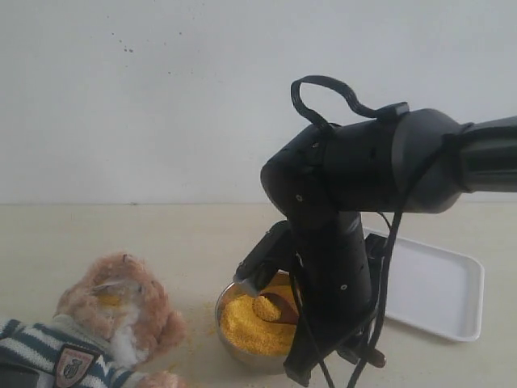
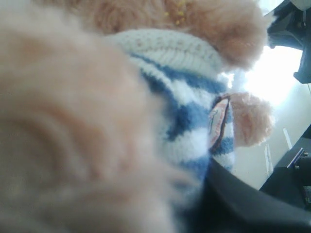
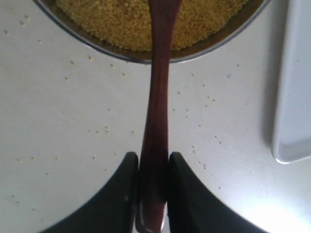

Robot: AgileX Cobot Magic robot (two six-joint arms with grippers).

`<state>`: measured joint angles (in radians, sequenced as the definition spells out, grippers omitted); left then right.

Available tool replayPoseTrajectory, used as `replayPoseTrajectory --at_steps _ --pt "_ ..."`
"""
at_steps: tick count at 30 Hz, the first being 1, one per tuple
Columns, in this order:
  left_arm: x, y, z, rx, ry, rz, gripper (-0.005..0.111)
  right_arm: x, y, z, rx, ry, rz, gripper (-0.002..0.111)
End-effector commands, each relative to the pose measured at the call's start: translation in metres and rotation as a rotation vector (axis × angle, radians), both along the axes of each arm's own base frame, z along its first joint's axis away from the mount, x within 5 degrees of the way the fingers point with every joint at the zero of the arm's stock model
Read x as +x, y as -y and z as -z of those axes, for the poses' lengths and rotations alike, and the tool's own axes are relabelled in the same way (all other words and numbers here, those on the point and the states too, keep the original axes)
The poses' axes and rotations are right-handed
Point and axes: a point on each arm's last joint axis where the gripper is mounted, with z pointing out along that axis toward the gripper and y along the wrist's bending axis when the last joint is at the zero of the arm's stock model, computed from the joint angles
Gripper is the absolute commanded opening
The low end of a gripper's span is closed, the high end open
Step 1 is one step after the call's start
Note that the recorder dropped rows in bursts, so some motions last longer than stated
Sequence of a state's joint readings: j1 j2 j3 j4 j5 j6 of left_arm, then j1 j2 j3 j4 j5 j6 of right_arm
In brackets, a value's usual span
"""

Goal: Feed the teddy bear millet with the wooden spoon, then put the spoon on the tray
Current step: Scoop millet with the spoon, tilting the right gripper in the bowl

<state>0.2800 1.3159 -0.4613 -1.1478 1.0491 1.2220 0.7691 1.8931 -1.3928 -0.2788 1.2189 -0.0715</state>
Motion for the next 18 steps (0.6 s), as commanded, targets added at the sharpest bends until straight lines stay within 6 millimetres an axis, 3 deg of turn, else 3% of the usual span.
replayPoseTrajectory --at_steps 1,8,18 --pt "-0.001 0.001 -0.003 -0.017 0.013 0.001 0.004 -0.002 0.000 -0.009 0.039 -0.006 0.000 0.000" --pt "-0.001 0.001 -0.003 -0.017 0.013 0.001 0.004 -0.001 0.006 -0.011 0.111 -0.074 0.014 0.000" --pt "-0.001 0.001 -0.003 -0.017 0.013 0.001 0.004 0.004 0.011 -0.013 0.086 -0.043 0.028 0.000"
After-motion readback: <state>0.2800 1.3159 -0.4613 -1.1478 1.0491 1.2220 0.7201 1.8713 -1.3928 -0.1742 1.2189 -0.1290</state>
